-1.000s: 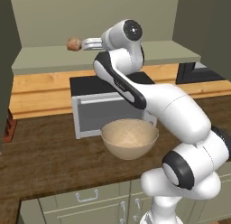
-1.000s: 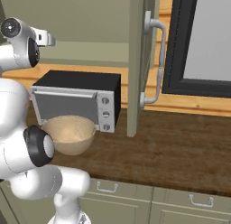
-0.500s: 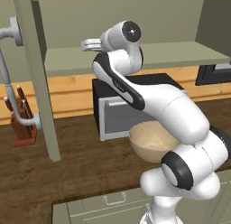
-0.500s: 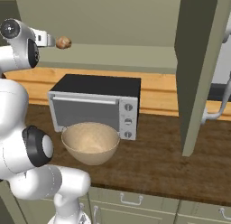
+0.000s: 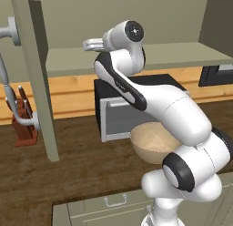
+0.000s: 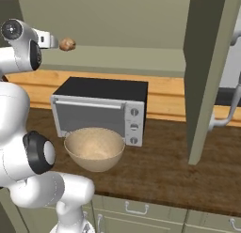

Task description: Open the cabinet, pick up the bread from the cabinet and place it in the basket. Then move the basket to the dining counter.

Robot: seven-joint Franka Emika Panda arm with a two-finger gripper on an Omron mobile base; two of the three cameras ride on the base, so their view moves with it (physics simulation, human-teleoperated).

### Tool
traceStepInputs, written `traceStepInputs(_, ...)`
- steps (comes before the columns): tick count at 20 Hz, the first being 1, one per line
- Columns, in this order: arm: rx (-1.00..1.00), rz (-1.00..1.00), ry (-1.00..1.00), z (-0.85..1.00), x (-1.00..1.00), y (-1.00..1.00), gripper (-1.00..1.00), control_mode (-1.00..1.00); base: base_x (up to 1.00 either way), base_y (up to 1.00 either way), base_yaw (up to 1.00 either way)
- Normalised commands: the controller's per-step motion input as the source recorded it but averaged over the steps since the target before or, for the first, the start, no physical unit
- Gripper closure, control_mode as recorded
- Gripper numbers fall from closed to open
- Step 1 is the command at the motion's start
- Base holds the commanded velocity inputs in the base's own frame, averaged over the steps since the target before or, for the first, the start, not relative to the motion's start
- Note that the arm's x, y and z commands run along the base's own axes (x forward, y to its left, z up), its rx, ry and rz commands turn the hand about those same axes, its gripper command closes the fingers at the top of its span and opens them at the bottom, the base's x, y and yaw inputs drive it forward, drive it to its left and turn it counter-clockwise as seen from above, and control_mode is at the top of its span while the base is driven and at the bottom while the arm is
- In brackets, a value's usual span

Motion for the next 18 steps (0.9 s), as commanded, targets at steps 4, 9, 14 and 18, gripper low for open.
traceStepInputs(4,0.00,-0.01,0.00,0.06,0.25,-0.22,-1.00,-1.00,0.47,-0.22,0.00)
traceStepInputs(9,0.00,-0.05,0.00,0.35,0.00,-0.43,-1.00,-1.00,0.00,0.00,0.00)
traceStepInputs(14,0.00,-0.04,0.00,0.05,-0.08,-0.34,-1.00,-1.00,0.00,0.00,0.00)
traceStepInputs(18,0.00,0.00,0.00,-0.03,-0.04,-0.32,-1.00,-1.00,0.00,0.00,0.00)
